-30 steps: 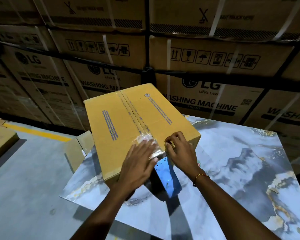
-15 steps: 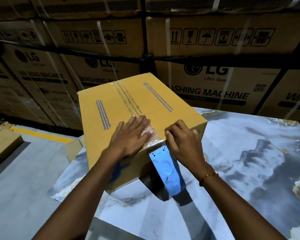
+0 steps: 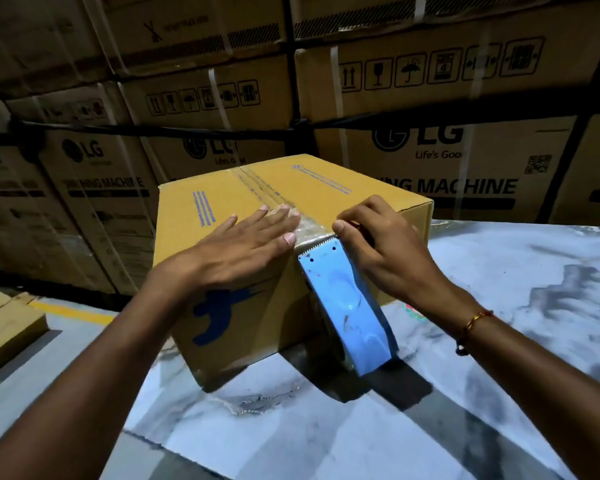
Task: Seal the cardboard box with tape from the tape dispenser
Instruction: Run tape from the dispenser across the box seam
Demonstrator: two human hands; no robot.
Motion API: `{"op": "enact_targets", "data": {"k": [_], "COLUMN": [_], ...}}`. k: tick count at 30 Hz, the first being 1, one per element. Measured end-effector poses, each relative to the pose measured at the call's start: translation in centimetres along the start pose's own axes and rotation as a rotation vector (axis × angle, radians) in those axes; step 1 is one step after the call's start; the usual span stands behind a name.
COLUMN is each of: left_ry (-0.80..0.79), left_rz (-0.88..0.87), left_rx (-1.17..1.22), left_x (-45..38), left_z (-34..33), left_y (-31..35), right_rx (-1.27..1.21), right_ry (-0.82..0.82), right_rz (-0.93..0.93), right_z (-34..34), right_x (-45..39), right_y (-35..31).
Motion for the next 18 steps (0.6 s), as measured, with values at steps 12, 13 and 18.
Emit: {"op": "enact_targets", "data": {"k": [12,13,18], "left_ry": [0.056,0.053,0.008], "left_rz": [0.046,0.046,0.059], "left_rx": [0.023,0.029,0.048], "left_x": [0.2,0.1,-0.2], "left_z": [0.1,0.1,0.1], "left_y": [0.8,0.8,0.3], "right_rx": [0.162,0.2,0.251], "right_ry": [-0.128,-0.117,-0.089], "right_rz": [-0.106,-0.102,-0.096], "right_z": [-2.2,-2.4,-2.1], "right_x": [7.1,7.4,7.9], "right_y": [-5.1,-5.3,-5.7]}}
Point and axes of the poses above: each hand's wrist, its own x-axis away from the middle knuckle, its own z-axis out of the back of the hand, y = z × x, the point moved 4 cm from there along -x, towards the middle knuckle, and after that the axes turned 6 degrees about x, right-handed, at the moved point
